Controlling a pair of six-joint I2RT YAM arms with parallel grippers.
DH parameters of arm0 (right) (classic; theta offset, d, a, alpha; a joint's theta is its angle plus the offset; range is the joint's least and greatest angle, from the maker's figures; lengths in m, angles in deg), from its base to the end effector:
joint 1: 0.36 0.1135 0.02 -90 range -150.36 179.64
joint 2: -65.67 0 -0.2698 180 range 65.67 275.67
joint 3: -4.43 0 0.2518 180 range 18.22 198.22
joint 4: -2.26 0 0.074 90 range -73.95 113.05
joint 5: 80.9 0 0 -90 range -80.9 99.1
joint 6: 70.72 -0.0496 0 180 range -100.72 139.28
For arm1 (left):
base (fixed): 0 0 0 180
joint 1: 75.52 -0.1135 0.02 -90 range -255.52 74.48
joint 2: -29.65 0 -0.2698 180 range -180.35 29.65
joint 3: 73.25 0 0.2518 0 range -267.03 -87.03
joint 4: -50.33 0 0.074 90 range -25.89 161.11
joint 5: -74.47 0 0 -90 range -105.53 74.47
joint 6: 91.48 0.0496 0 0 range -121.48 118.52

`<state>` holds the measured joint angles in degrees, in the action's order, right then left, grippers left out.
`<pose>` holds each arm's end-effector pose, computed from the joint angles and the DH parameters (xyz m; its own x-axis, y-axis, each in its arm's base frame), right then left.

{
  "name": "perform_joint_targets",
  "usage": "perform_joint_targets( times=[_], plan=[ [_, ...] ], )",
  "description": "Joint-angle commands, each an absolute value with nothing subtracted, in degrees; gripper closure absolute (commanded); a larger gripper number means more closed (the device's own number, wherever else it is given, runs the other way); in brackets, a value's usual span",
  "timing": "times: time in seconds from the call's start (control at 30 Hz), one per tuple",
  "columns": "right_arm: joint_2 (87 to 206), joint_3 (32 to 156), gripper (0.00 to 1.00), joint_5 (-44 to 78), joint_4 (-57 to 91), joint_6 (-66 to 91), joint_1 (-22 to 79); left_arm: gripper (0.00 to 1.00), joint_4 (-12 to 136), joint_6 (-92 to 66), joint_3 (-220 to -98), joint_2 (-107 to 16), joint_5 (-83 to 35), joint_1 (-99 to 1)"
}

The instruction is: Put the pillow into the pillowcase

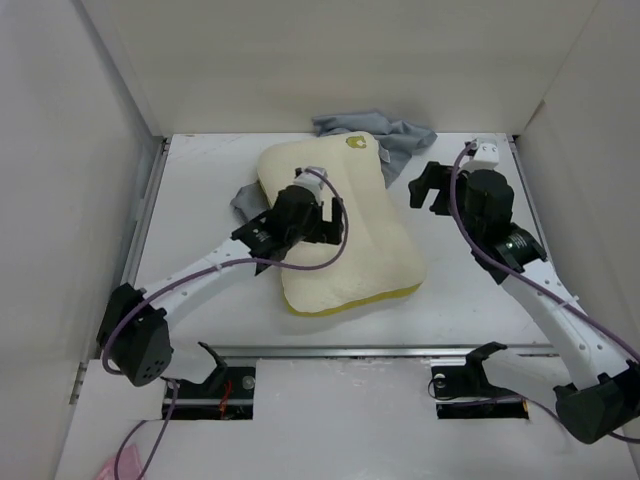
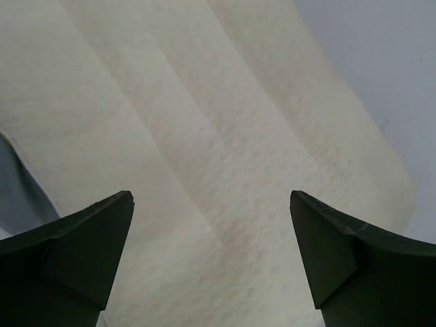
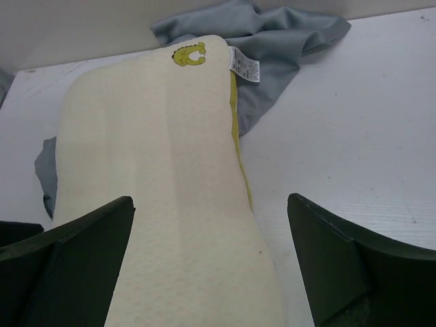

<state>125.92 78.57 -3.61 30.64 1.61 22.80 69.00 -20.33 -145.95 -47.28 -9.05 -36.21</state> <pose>0.2333 0.0879 0.3776 -0.2762 0.2039 -0.9392 -0.1091 0.9643 0.2414 0.2540 -0.2007 0.3098 -0.4623 -0.0364 -0.8860 0.4223 0.8695 -0.2561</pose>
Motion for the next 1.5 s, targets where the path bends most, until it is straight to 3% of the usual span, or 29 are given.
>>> perform_joint_targets(
  times=[0.0, 0.3, 0.53, 0.57, 0.63, 0.67, 0.8, 1.0, 1.17, 1.47],
  plan=[
    [124.0, 80.0, 0.01, -6.5, 33.6, -0.8, 22.5, 0.0, 70.2, -17.7, -150.7, -50.3, -4.4, -30.4],
    [120.9, 79.3, 0.01, -16.4, 41.5, -4.4, 22.0, 0.0, 73.5, -11.1, -159.3, -66.5, -4.8, -30.5],
    [114.7, 74.6, 0.01, -14.1, 42.1, -5.5, 21.4, 0.0, 81.4, -10.5, -171.7, -84.7, -3.9, -30.5],
    [114.2, 73.9, 0.01, -15.4, 42.1, -6.0, 21.4, 0.08, 83.0, -10.5, -172.6, -86.2, -3.9, -30.5],
    [113.3, 73.3, 0.01, -15.4, 41.5, -6.0, 21.4, 0.79, 83.0, -11.1, -174.1, -89.1, -5.0, -31.1],
    [112.7, 73.3, 0.01, -16.2, 41.5, -6.6, 21.4, 1.0, 84.1, -12.7, -175.2, -89.6, -3.5, -31.1],
    [112.2, 73.3, 0.01, -18.4, 42.7, -6.6, 21.4, 1.0, 82.9, -14.2, -176.4, -85.3, 1.9, -31.1],
    [114.0, 73.3, 0.01, -20.6, 42.4, -9.2, 21.4, 1.0, 73.8, -13.3, -174.0, -62.7, 9.2, -31.7],
    [119.3, 76.0, 0.01, -21.9, 41.3, -9.7, 19.8, 1.0, 71.8, -12.2, -177.3, -55.7, 15.8, -35.3],
    [143.0, 83.0, 0.01, -11.7, 29.2, -6.0, 17.3, 1.0, 73.2, -10.0, -184.5, -48.3, 26.9, -45.6]
  ],
)
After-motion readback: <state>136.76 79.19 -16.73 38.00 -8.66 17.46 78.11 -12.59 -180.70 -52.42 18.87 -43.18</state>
